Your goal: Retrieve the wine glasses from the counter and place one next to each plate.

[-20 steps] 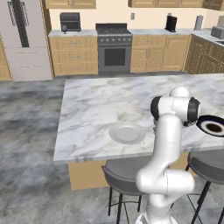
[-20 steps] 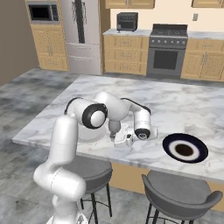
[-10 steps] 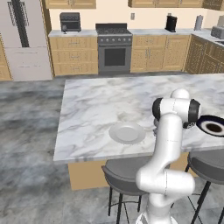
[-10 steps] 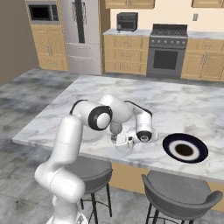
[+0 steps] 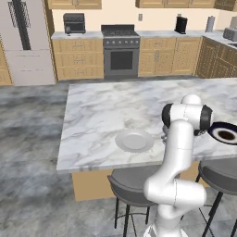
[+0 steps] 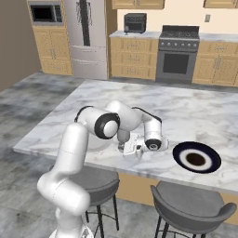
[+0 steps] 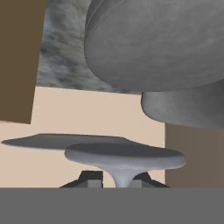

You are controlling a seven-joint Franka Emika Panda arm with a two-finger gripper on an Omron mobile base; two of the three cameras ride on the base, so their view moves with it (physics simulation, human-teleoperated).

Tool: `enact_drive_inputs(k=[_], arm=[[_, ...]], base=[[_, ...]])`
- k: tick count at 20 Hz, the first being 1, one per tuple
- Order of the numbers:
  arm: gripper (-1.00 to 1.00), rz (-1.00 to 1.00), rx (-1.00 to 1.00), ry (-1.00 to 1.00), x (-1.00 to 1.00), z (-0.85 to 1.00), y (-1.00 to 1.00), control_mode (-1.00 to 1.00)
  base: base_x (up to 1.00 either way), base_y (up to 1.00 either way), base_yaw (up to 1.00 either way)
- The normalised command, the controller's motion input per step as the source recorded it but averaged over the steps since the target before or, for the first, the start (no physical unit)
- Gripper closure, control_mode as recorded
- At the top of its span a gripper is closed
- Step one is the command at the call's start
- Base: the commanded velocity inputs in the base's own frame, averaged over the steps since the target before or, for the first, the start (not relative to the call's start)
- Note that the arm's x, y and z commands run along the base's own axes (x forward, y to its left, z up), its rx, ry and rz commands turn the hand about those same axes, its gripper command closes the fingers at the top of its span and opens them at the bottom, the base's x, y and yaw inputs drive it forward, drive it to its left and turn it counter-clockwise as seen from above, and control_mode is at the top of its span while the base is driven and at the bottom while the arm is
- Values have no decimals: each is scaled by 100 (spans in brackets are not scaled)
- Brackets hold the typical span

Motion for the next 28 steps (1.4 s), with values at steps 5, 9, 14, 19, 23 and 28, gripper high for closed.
enact_drive_inputs(k=[5,9,14,19,23,28], arm=[[-100,0,0,0,0,0,-1,-100],[-100,0,0,0,0,0,-4,-100],[-100,-4,0,0,0,0,-15,-100],[-100,-8,0,0,0,3,-30,-100],[-100,-9,0,0,-1,2,-34,-100],[-100,-16,0,0,-6,10,-23,-100]], base=[[0,0,0],[0,0,0],[0,0,0],[0,0,0],[0,0,0],[0,0,0]])
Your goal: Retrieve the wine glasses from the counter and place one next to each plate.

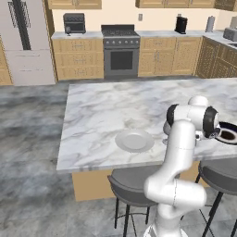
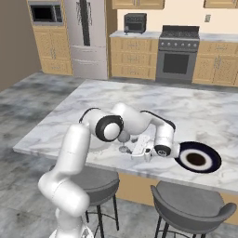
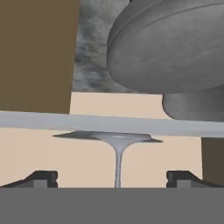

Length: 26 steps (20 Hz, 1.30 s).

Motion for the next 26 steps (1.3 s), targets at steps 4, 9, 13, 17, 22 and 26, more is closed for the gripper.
enact_drive_inputs(k=[4,9,13,17,22,26], arm=[[-100,-19,0,-9,-48,37,-1,-100],[-100,-14,0,-17,-62,63,0,-100],[-100,-9,0,-12,-55,84,0,-100],[-100,-5,0,-8,-57,100,0,-100],[-100,0,0,-13,-74,100,10,-100],[-100,0,0,-14,-72,100,26,-100]], base=[[0,0,0],[0,0,0],[0,0,0],[0,0,0],[0,0,0],[0,0,0]])
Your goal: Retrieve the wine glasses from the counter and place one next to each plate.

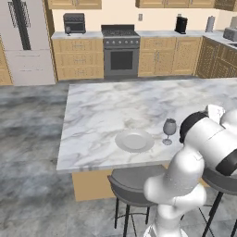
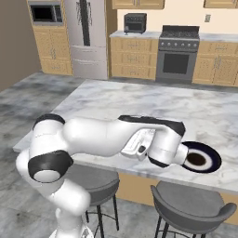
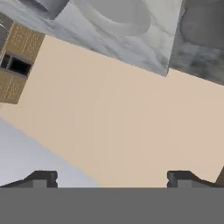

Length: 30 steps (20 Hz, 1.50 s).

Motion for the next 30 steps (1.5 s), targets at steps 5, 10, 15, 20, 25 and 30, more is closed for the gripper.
enact_drive_inputs(k=[5,10,15,20,25,30], arm=[[-100,0,-2,-13,-63,100,41,-100],[-100,0,-6,-11,-46,100,45,-100],[-100,0,-5,-12,-41,83,33,-100],[-100,0,-2,-15,-51,20,23,-100],[-100,1,0,-12,-76,0,24,-100],[-100,4,0,-17,-67,0,31,-100]], base=[[0,0,0],[0,0,0],[0,0,0],[0,0,0],[0,0,0],[0,0,0]])
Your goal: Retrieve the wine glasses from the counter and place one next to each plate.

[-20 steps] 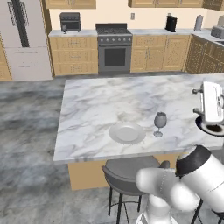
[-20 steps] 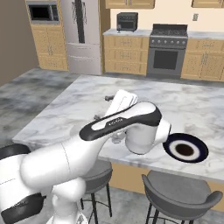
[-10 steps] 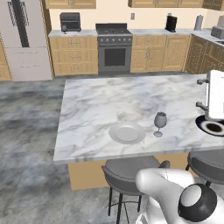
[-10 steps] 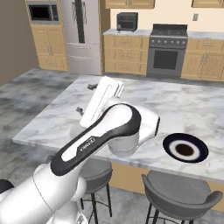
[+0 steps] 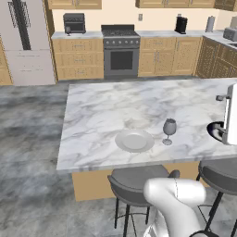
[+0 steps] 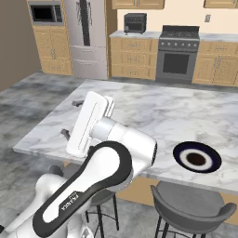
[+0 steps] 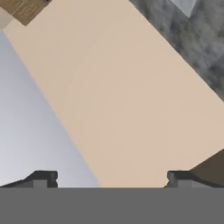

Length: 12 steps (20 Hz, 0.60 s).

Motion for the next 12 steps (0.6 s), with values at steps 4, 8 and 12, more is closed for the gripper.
enact_drive_inputs(k=[4,8,12], arm=[[-100,8,0,-20,-69,0,52,-100],[-100,0,0,0,0,0,0,100],[-100,0,0,0,0,0,0,100]], base=[[0,0,0],[-29,100,9],[-28,100,11]])
